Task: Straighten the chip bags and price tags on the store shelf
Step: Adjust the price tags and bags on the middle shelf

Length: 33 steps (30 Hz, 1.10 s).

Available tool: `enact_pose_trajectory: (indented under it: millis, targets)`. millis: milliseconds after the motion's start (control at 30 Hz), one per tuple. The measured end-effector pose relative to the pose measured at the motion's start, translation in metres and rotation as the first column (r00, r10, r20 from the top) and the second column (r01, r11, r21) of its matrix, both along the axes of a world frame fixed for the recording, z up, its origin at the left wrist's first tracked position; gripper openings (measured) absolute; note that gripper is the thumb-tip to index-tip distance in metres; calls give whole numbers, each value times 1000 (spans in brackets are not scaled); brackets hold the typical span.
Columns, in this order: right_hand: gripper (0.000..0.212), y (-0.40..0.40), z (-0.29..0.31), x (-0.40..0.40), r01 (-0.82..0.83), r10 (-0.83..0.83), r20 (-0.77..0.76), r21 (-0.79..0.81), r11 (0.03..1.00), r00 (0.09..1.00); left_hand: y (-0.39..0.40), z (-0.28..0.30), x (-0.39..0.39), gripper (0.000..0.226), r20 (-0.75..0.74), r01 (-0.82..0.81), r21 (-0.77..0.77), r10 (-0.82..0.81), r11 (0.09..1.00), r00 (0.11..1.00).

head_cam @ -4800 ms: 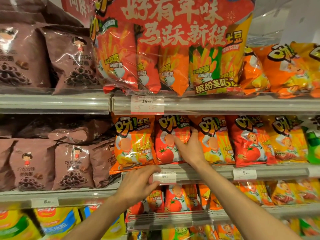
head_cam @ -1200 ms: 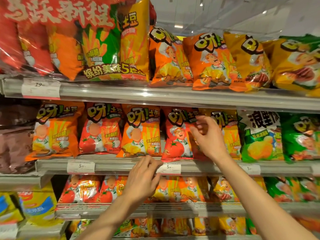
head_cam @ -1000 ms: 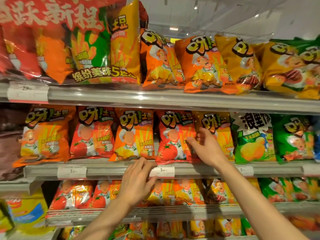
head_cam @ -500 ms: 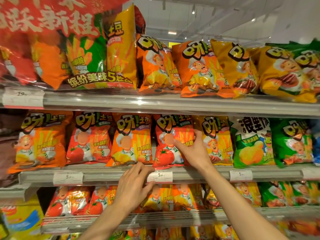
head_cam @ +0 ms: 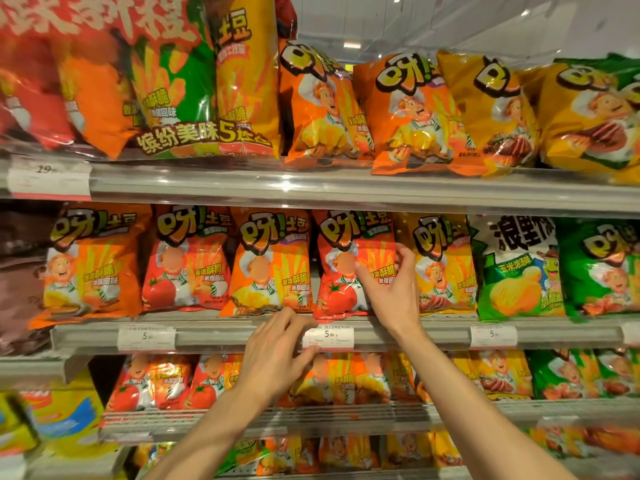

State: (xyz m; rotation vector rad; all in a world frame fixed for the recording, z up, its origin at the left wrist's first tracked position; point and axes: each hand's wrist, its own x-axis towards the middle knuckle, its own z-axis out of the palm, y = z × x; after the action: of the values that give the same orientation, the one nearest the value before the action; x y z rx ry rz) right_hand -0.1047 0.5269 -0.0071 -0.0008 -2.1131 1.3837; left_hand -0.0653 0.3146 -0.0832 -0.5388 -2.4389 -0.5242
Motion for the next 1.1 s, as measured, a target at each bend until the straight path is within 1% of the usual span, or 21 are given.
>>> enact_pose_trajectory:
  millis: [100,300,367,433,500,600,633,733,767,833,867,967,1033,1100]
  targets:
    - [76,0,-2,-1,8,-8,5,21,1000,1000,1,2,0,38,15,5,1,-6,1000,1000]
    - [91,3,-2,6,6,-15,63,130,991,998,0,3,3,36,35,30,16,-30,999,999]
    - [88,4,-4,17,17,-26,52,172,985,998,1,4,5,35,40,30,22,-31,999,999]
    - [81,5,-11,31,39,-41,7,230,972,999,4,4,8,34,60,29,60,-33,998,998]
    - [77,9,-24,47,52,-49,-19,309,949,999,5,1,13,35,75,31,106,-39,994,996]
    - [74,17,-55,75,25,-60,57,479,877,997,9,-15,20,39,-47,38,98,-34,994,998]
    - [73,21,-67,85,13,-65,82,519,855,994,10,-21,24,40,-57,32,116,-26,993,998]
    - [73,36,-107,114,-24,-61,121,601,799,991,13,-42,38,41,5,34,197,-36,980,999]
    - [74,43,-118,123,-49,-66,166,608,792,984,15,-50,44,41,6,59,212,-62,976,998]
    - [77,57,-138,139,-95,-97,309,551,829,946,19,-64,57,43,17,101,242,-108,965,994]
    - [78,65,-146,146,-103,-101,359,509,855,928,22,-70,64,46,64,86,270,-107,959,992]
    - [77,86,-161,162,-87,-103,409,420,903,907,36,-85,84,52,253,-22,383,-82,924,964]
    - [73,104,-165,169,-36,-135,481,329,944,866,52,-92,94,52,289,-56,442,-82,895,954]
    - [67,126,-167,172,8,-137,535,236,972,834,72,-93,102,49,290,-75,473,-75,878,954]
